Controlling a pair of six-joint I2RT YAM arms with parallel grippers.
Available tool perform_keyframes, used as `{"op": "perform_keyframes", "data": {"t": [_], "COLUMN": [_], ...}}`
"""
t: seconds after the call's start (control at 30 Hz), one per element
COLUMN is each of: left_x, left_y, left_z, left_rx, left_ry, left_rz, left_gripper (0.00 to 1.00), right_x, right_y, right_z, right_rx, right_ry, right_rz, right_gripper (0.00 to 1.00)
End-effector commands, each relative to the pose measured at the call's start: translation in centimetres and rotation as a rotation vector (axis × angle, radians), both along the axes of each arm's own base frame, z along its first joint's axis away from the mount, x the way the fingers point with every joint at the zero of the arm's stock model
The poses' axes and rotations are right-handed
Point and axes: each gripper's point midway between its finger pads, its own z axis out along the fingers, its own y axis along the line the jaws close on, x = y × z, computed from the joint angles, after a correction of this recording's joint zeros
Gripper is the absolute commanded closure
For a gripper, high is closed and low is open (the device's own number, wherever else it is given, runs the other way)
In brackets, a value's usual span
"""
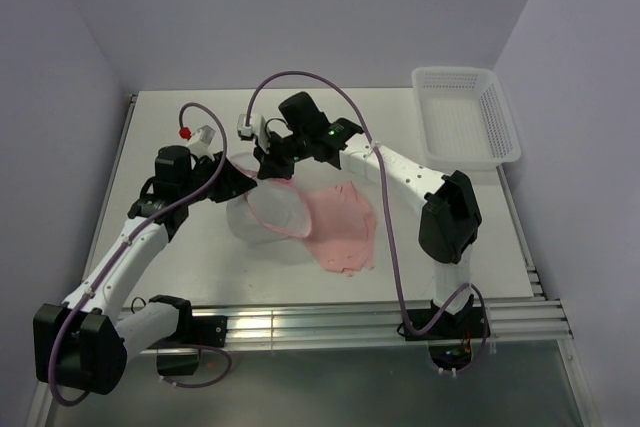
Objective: Place the bra in the laundry bag and zip it closed
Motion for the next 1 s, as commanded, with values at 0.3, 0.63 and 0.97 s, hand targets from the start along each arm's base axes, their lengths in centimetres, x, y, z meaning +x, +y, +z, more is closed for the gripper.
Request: {"op": "perform_keyframes", "data": {"t": [0.3,0.63,0.97], "left_x": [1.2,0.0,-0.7], "left_y": [-0.1,1.0,1.4], "left_z": [3.2,1.0,2.4], "left_rx": [-0.172,-0.265,-0.227], "left_ry": [-0.139,-0.226,-0.335], "left_rz": [0.147,0.248,0.226], "left_gripper": [1.00,1.00,1.00], "right_x": [2.5,3.7,5.0], "right_y": [0.6,-8.9,-23.6], "right_z": [4.5,12.1,-5.4], "right_rx": [0.113,0.629,0.482], "right_ry": [-0.038,0.093,0.355], "right_rz": [-0.143,-0.473,-1.103], "right_gripper": [0.32,0.09,0.07]}}
